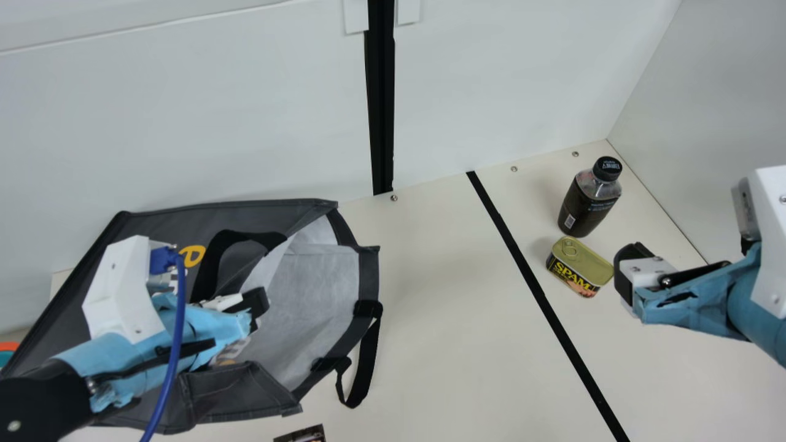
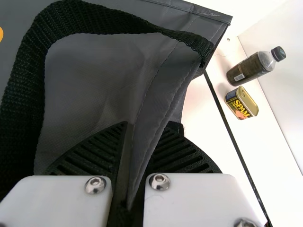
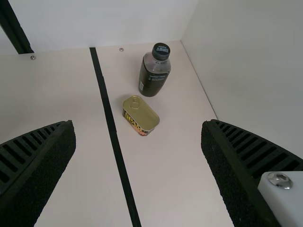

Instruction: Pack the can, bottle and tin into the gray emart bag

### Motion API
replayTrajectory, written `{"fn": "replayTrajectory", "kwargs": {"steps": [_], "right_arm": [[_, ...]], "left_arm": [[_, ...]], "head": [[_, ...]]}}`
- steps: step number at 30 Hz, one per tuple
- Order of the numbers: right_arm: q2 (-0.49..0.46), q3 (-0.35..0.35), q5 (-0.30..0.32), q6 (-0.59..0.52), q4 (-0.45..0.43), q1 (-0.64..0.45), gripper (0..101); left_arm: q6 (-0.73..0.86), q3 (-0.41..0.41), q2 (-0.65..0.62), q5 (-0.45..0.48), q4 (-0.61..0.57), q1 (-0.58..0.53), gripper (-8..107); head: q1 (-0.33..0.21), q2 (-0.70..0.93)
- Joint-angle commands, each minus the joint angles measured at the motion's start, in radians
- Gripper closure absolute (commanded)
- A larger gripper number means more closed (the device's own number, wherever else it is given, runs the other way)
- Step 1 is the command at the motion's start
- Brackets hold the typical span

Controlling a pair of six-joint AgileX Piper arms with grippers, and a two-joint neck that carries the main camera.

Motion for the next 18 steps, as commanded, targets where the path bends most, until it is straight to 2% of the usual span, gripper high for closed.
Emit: {"fn": "replayTrajectory", "kwargs": {"steps": [1,18], "right_arm": [[0.001,0.001,0.000,-0.002,0.005,-0.003,10],[0.051,-0.017,0.000,0.010,0.001,0.007,10]], "left_arm": [[0.000,0.000,0.000,0.000,0.000,0.000,89],[0.000,0.000,0.000,0.000,0.000,0.000,89]], "head": [[-0.023,-0.001],[-0.023,-0.001]]}}
